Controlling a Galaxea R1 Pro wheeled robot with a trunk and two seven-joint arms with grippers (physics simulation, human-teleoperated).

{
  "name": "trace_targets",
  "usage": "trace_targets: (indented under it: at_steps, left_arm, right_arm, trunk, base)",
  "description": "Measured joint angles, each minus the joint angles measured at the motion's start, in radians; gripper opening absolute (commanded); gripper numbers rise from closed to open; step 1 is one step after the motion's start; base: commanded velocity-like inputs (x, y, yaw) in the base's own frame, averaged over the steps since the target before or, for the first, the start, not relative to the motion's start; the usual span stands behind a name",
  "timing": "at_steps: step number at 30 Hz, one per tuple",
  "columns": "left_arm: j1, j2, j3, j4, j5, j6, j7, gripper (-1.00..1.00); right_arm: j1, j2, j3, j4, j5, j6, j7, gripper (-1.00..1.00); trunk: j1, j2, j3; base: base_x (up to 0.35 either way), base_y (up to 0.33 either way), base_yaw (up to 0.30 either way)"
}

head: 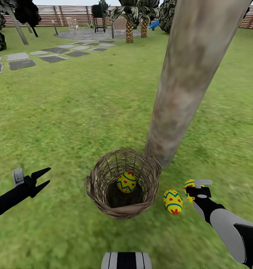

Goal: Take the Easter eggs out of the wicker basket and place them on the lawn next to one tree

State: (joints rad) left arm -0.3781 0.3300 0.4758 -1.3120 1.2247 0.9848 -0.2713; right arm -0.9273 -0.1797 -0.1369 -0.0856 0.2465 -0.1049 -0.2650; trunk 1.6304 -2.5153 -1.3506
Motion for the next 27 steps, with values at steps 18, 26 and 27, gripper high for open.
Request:
trace_targets:
  at_steps: [18, 26, 27]
  left_arm:
    - [0.001, -0.001, 0.001, 0.0, 0.001, 0.0, -0.001, 1.0]
    - [0.01, -0.002, 0.093, 0.021, 0.001, 0.001, -0.001, 1.0]
    - [0.011, -0.002, 0.098, 0.033, 0.001, 0.001, -0.002, 1.0]
  right_arm:
    - [0.001, 0.002, 0.0, 0.001, -0.001, -0.002, -0.022, -1.0]
    - [0.001, 0.002, 0.001, 0.001, -0.001, -0.003, -0.022, -1.0]
    - [0.001, 0.002, 0.001, 0.001, -0.001, -0.003, -0.022, -1.0]
  trunk:
    - [0.006, -0.003, -0.05]
    - [0.006, -0.003, -0.05]
    - [0.006, -0.003, -0.05]
  base:
    - [0.0, -0.006, 0.0]
    - [0.006, -0.105, 0.0]
    - [0.123, -0.158, 0.0]
